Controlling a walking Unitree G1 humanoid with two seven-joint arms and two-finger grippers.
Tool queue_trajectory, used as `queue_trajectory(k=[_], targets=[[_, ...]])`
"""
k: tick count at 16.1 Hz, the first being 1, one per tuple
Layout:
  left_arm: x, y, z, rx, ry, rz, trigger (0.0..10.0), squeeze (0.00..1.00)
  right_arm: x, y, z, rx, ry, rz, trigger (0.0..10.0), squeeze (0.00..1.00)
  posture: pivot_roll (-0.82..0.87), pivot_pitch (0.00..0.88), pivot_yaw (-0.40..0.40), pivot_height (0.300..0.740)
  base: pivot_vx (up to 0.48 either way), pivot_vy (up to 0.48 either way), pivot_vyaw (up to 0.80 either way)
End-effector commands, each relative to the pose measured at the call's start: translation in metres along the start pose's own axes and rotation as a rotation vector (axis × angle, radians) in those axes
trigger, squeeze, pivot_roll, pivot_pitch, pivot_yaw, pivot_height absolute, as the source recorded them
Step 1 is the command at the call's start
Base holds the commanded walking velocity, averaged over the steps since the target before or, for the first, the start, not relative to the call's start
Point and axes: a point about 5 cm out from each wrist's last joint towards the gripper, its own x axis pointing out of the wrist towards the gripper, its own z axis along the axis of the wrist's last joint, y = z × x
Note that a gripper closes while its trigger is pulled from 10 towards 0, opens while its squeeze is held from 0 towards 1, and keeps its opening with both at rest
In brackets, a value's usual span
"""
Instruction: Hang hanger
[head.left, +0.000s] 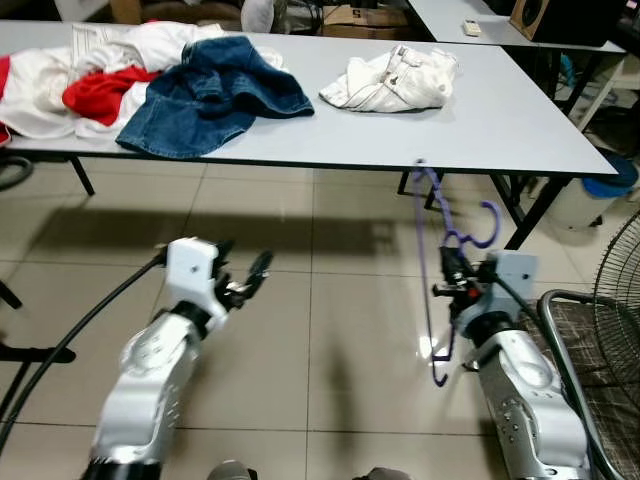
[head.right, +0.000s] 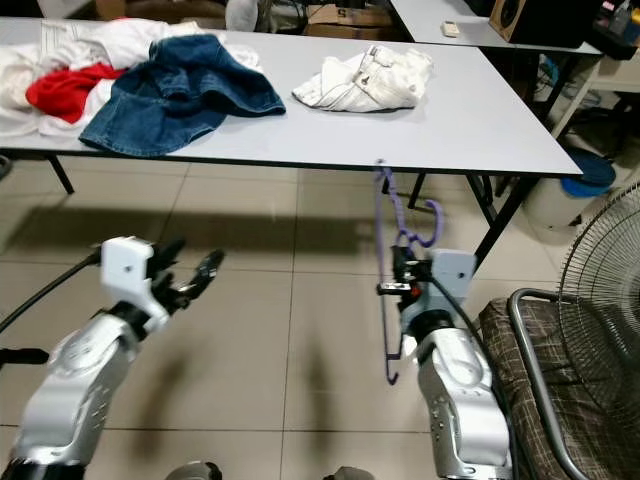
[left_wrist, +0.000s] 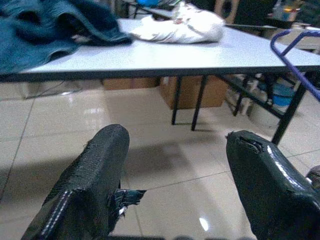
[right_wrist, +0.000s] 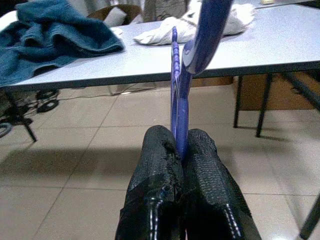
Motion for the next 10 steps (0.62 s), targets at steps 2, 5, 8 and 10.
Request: queue_trajectory(k=[2, 5, 8, 10], targets=[[-0.006, 0.003, 0.004, -0.014, -0.002, 0.028, 10.0, 0.0, 0.003, -0.004, 0.0, 0.007, 0.008, -0.006, 10.0, 0.0, -0.04, 0.07, -0.056, 0.74, 0.0, 0.0, 0.0], [-0.01, 0.007, 0.006, -0.09, 0.012, 0.048, 10.0, 0.0, 0.008, 0.002, 0.002, 0.022, 0.002, 0.017, 10.0, 0.0, -0.03, 0.064, -0.059, 0.74, 0.0, 0.0, 0.0], [-0.009, 0.007, 0.018, -0.1, -0.062, 0.032, 10.0, 0.0, 0.007, 0.003, 0.001, 0.024, 0.006, 0.021, 10.0, 0.0, -0.02, 0.07, -0.064, 0.74, 0.0, 0.0, 0.0], [-0.011, 0.005, 0.019, -0.081, -0.074, 0.044, 10.0, 0.0, 0.008, 0.003, -0.001, 0.025, 0.008, 0.025, 10.0, 0.0, -0.03, 0.065, -0.056, 0.74, 0.0, 0.0, 0.0]])
